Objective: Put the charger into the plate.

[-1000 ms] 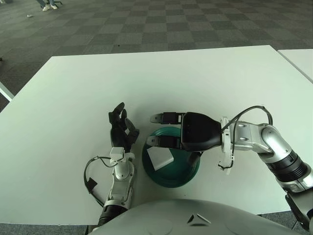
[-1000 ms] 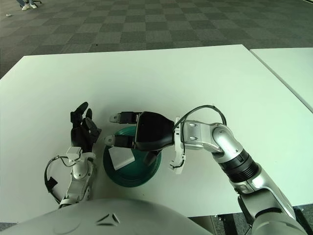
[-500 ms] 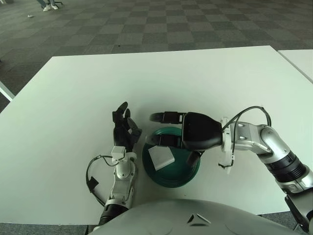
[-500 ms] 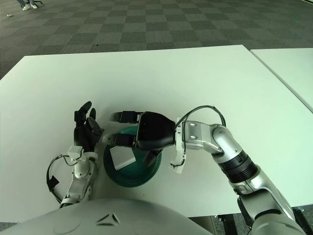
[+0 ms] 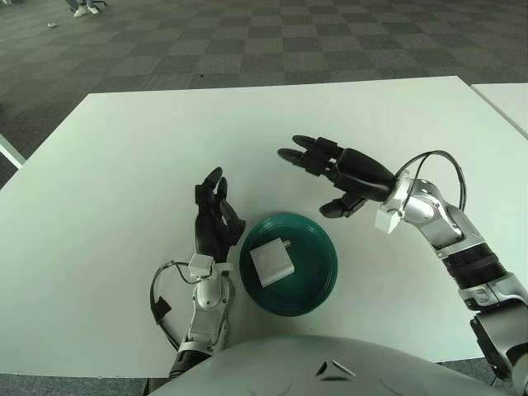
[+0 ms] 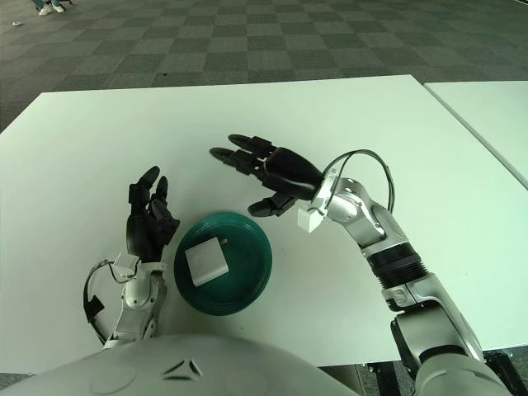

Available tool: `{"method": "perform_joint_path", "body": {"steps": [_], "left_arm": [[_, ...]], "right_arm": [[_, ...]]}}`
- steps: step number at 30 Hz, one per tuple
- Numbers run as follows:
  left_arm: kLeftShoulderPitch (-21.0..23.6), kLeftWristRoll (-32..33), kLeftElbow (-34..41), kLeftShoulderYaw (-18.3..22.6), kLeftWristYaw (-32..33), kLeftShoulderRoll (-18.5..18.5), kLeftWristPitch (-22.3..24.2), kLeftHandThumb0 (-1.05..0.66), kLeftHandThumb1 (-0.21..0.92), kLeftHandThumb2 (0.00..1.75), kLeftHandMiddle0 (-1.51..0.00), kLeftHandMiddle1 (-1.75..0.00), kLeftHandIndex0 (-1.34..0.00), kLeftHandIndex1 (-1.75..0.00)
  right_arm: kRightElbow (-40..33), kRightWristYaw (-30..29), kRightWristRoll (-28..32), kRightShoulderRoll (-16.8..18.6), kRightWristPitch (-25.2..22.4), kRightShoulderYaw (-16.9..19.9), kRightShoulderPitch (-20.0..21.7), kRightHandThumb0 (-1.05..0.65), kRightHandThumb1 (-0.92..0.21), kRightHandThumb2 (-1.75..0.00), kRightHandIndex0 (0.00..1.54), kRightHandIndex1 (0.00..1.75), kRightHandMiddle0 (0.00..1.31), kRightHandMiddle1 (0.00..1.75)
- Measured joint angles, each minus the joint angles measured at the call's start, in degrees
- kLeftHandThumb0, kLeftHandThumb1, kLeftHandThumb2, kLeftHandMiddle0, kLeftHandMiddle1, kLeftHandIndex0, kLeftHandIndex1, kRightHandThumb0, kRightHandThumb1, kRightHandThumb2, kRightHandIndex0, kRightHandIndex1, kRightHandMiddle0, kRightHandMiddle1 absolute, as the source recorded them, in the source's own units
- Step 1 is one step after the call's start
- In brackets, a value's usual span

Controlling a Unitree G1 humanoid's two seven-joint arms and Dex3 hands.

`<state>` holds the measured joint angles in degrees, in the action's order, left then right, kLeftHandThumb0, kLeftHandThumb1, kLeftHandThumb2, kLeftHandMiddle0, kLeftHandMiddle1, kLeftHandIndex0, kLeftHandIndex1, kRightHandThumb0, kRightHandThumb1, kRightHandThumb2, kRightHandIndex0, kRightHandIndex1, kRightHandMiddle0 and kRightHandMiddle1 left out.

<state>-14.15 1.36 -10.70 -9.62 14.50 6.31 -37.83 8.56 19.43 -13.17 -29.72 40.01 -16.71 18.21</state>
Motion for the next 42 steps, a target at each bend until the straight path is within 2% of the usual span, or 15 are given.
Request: {"method": "perform_joint_path", "body": {"steps": [5,10,16,20,30,42], "left_arm": [[-0.9,-0.2,0.6,0.1,-0.3,-0.1,-0.9,-0.93,0.92,0.99,-0.30,-0.01,0.00,-0.92],[-3.8,0.4,2.6,0.0,-2.0,-0.2,-1.2,-0.92,0.92,0.99,-0.28,0.00,0.00,-0.88],[-8.2,0.5,5.4,0.2,-3.7,0.2,-1.7,-0.93,0.92,1.01,-0.24,0.00,0.00,-0.77],[-10.8,0.5,6.5,0.5,-4.9,0.1,-1.9,-0.94,0.92,1.02,-0.22,0.00,0.00,-0.73],[-13.6,0.5,8.0,1.7,-6.6,0.6,-1.8,-0.96,0.92,1.03,-0.20,0.00,0.00,-0.66],[-15.8,2.8,9.2,2.8,-9.3,0.9,-0.1,-0.94,0.92,1.04,-0.18,0.00,0.00,-0.60]], "right_arm": [[6.6,2.8,11.5,5.3,-5.9,2.7,-3.0,-0.96,-0.92,-1.03,0.07,0.02,0.02,0.03],[8.8,3.2,22.9,12.2,-13.2,6.1,-9.5,-0.94,-0.92,-1.00,0.07,0.01,0.00,0.24],[8.8,0.3,29.1,20.7,-19.5,8.8,-16.7,-0.91,-0.92,-0.96,0.10,0.02,0.00,0.45],[7.2,-1.0,31.8,24.9,-21.9,10.8,-17.6,-0.90,-0.92,-0.95,0.13,0.03,0.00,0.55],[5.2,-1.5,31.5,28.0,-23.1,13.0,-19.2,-0.90,-0.92,-0.95,0.21,0.06,0.00,0.70],[1.0,-1.2,29.1,28.7,-21.5,12.7,-24.2,-0.91,-0.92,-0.98,0.18,0.03,0.00,0.66]]}}
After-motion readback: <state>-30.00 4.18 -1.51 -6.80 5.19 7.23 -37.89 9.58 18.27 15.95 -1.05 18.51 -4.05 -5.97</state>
